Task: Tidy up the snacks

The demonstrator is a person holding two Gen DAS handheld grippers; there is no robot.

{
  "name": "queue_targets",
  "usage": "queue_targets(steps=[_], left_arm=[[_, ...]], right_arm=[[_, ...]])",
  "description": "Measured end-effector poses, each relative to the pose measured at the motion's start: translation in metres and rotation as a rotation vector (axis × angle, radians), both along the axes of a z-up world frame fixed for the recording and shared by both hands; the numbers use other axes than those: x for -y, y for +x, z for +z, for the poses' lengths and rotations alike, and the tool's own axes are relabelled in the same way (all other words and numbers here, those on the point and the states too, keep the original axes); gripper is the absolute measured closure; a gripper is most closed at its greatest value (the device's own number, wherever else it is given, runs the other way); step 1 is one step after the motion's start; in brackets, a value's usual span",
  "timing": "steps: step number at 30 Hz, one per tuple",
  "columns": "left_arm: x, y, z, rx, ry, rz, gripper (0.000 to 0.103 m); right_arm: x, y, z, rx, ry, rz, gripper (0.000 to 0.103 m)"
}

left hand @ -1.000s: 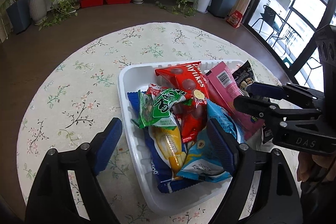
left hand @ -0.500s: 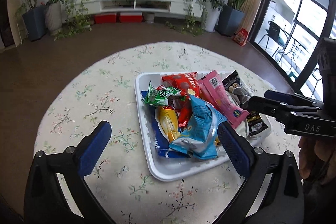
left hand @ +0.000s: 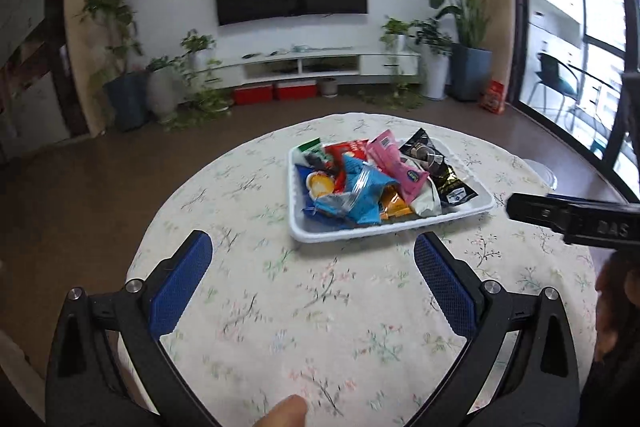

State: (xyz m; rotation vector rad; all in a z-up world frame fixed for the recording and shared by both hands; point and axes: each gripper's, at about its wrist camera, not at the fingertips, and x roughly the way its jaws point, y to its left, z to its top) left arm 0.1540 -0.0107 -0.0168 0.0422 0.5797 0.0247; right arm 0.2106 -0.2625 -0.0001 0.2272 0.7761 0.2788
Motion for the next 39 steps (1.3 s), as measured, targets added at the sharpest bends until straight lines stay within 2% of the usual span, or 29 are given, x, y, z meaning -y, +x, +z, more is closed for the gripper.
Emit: queue_targets(steps=[5, 8, 12, 16, 19, 25, 39], left_arm=[[0.006, -0.035, 0.007, 0.0, -0.013, 0.007, 0.0], [0.008, -0.052, 0.009, -0.028, -0.033, 0.015, 0.0], [0.01, -0.074, 0.013, -0.039, -0.067, 0.009, 0.0], [0.016, -0.092, 0.018, -0.043, -0.085, 0.004, 0.0], [0.02, -0.103, 0.023, -0.044, -0.065, 0.03, 0.0], [0.03, -0.11, 0.03, -0.072, 0.004, 0.095, 0.0], [0.031, -0.119, 0.038, -0.064, -0.037, 0.074, 0.0]], right_arm=[[0.01, -0.035, 0.015, 0.057, 0.005, -0.011, 0.014], [0.013, -0.055, 0.025, 0.092, 0.006, -0.021, 0.012], [0.008, -0.081, 0.035, 0.143, -0.037, -0.02, 0.008], [0.006, -0.102, 0.04, 0.156, -0.058, -0.02, 0.007], [0.006, -0.113, 0.043, 0.165, -0.073, -0.039, 0.006], [0.012, -0.131, 0.053, 0.203, -0.105, -0.088, 0.004], [0.014, -0.148, 0.063, 0.236, -0.129, -0.104, 0.004]])
